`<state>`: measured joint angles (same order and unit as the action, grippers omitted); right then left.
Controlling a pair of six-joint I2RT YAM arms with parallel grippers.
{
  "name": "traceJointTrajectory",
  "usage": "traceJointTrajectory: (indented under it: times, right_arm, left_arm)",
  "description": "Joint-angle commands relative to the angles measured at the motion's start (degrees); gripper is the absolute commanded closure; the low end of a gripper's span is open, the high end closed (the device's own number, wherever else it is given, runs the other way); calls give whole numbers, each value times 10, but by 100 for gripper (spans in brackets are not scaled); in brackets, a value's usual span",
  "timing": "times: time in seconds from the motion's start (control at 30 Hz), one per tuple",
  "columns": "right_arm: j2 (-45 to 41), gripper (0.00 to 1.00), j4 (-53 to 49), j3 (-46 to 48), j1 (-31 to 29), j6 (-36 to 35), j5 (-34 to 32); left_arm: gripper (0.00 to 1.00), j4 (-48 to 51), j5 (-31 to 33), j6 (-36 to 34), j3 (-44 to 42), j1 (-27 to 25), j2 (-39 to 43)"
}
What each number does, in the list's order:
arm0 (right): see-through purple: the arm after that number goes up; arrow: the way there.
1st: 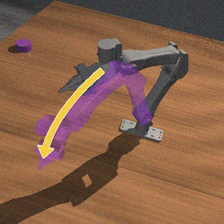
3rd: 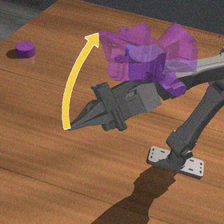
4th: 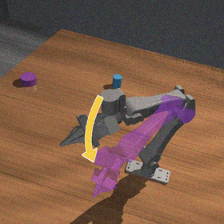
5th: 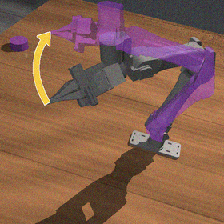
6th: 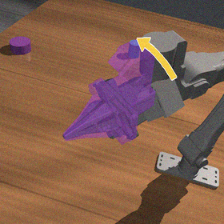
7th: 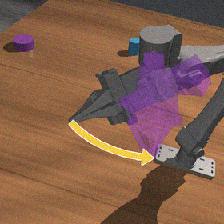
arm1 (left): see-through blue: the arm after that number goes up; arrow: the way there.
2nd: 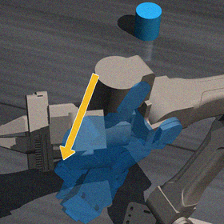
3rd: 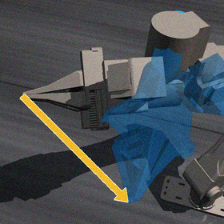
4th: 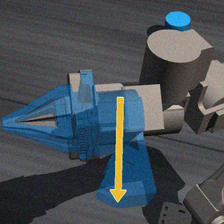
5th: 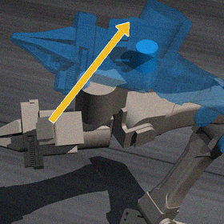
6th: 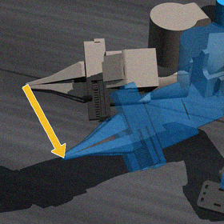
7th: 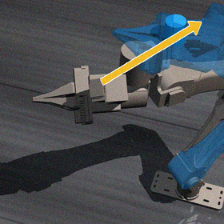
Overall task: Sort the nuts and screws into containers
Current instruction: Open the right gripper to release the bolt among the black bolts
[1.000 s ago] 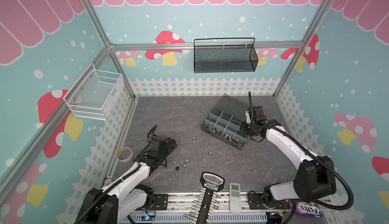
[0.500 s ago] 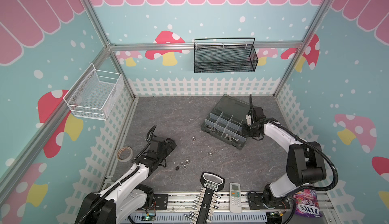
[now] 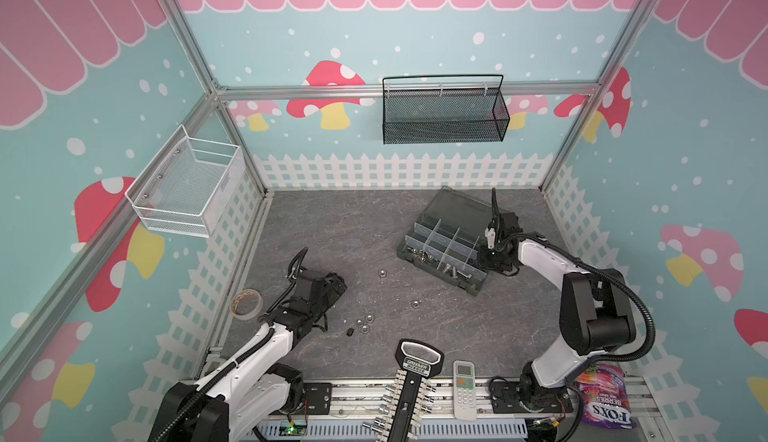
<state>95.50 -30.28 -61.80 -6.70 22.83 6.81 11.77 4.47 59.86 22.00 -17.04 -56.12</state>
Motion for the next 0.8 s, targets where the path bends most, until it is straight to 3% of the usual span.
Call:
traceJointTrajectory:
  times: [0.0, 0.27, 0.57, 0.77]
  right_arm:
    - [-7, 64, 1, -9, 3, -5, 2]
    - [-56, 57, 6, 10, 3, -4, -5]
    - [-145, 34, 44, 60, 3, 16, -19]
    - [-187, 12, 74, 99, 3, 46, -32]
  left_arm:
    - [0, 20, 18, 17, 7, 8, 13]
    - [2, 90, 35, 9, 25, 25, 38]
    - [8, 207, 69, -9, 52, 45, 66]
    - [12, 253, 76, -35, 62, 63, 55]
